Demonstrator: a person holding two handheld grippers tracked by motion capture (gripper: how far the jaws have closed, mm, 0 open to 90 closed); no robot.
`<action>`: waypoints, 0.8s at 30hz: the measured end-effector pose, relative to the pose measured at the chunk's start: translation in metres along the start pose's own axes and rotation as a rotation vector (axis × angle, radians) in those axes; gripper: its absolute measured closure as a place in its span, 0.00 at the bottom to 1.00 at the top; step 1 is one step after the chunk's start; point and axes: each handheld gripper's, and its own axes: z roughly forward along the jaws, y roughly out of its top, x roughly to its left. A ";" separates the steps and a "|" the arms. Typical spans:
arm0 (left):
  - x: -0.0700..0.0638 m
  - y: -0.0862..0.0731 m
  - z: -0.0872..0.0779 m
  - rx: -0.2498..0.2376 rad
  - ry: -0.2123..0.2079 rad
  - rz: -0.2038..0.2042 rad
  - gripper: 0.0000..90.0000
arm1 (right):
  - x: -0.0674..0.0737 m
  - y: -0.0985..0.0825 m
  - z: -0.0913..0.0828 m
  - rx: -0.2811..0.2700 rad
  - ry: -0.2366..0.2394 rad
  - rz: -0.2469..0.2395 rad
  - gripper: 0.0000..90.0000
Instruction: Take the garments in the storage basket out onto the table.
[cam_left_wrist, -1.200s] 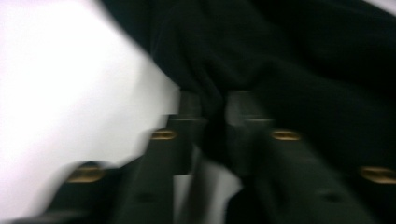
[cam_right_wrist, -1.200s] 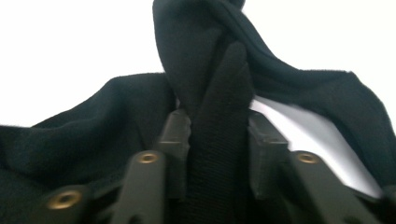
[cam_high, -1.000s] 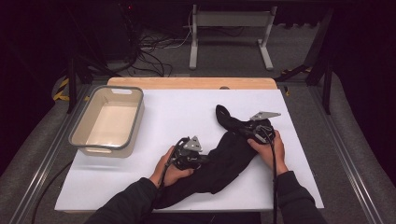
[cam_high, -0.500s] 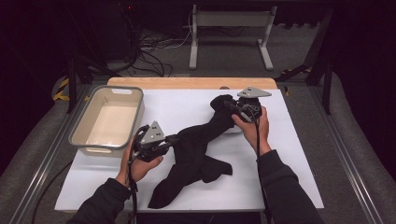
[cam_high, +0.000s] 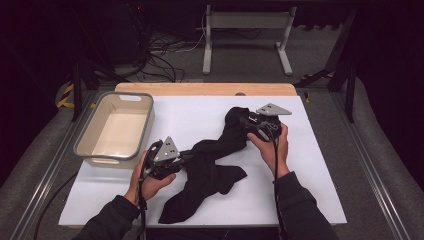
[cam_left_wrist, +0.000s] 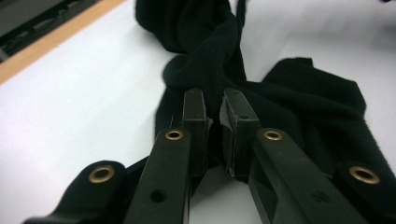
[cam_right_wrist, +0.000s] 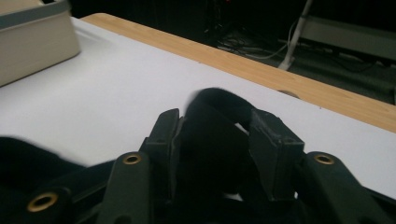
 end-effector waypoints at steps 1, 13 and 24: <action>-0.003 -0.001 0.002 0.004 -0.003 0.000 0.92 | 0.003 -0.002 -0.007 -0.001 0.007 -0.019 0.59; -0.012 -0.009 0.011 0.017 -0.019 0.031 0.90 | 0.052 -0.049 -0.032 0.128 0.263 -0.158 0.58; -0.010 -0.011 0.011 0.000 -0.024 0.014 0.88 | 0.080 -0.063 -0.011 0.203 0.370 -0.264 0.56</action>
